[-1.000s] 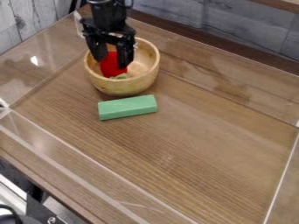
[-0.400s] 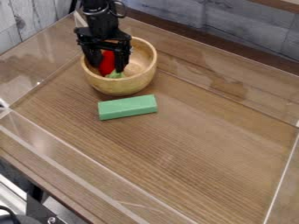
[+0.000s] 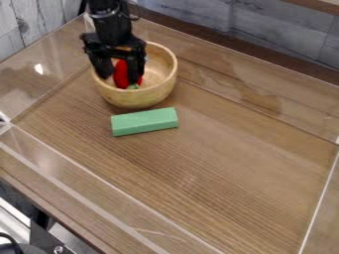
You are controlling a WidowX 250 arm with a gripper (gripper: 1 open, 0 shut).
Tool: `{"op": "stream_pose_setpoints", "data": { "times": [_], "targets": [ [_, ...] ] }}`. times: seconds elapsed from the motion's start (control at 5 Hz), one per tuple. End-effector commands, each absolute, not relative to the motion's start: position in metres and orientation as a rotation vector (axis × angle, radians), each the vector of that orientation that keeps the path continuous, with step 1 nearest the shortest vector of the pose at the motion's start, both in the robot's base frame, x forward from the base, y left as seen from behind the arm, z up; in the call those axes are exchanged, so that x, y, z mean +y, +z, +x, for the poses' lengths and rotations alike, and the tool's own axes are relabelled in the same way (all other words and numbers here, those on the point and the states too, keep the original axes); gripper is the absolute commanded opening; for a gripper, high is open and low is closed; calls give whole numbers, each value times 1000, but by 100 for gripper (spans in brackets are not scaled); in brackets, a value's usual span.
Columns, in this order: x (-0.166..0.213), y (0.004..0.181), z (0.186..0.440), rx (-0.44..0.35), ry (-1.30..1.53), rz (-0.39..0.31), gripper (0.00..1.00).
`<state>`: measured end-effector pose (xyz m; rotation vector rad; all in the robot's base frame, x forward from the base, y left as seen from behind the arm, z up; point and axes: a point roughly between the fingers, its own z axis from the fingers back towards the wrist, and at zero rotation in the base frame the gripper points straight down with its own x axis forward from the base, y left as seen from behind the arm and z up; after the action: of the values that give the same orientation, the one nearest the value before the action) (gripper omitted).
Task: Move the red fruit to the right
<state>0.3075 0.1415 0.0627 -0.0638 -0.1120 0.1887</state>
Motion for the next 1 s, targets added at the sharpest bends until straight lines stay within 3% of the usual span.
{"op": "stream_pose_setpoints", "data": {
  "times": [0.0, 0.4, 0.8],
  "targets": [
    [148, 109, 319, -218, 141, -35, 100],
    [155, 113, 331, -237, 165, -32, 100],
    [142, 95, 341, -225, 143, -31, 100]
  ]
}}
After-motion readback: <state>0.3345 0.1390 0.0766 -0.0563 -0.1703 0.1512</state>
